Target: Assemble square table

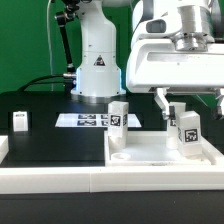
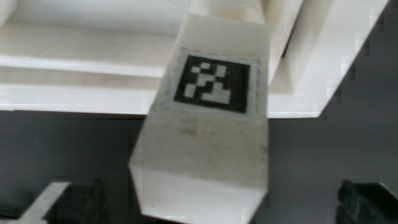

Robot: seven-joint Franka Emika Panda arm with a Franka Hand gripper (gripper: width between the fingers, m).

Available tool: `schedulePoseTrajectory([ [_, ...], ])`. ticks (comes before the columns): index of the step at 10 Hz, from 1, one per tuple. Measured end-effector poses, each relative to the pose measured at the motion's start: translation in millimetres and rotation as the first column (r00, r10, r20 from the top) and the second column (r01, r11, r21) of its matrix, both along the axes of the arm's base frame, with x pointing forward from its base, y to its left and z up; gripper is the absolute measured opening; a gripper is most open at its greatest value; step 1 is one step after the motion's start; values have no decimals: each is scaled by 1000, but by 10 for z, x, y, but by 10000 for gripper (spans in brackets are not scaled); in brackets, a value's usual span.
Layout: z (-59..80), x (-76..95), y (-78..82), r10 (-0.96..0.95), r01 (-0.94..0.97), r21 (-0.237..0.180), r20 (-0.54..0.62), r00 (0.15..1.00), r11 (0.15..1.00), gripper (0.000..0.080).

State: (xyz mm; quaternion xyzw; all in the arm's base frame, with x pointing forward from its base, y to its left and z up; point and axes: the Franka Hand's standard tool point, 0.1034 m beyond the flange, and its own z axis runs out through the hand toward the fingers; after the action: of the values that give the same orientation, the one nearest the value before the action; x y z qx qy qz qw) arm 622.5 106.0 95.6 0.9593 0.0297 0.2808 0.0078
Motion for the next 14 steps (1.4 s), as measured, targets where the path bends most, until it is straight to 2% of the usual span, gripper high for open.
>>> schedulePoseTrajectory([
  [2,7,2,-2,8,-8,-5,0,1000,1000,649],
  [5,215,56,-17,27,-27,-11,5,1000,1000,649],
  [8,161,25,-36,34,-35,-21,-33,999,999,649],
  [9,96,4,-108,40,-44,-37,-97,994,998,649],
  [11,62,19,-187,29,-41,-45,-231,973,998,649],
  [14,42,-18,-159,-3,-20,-49,-427,904,999,649],
])
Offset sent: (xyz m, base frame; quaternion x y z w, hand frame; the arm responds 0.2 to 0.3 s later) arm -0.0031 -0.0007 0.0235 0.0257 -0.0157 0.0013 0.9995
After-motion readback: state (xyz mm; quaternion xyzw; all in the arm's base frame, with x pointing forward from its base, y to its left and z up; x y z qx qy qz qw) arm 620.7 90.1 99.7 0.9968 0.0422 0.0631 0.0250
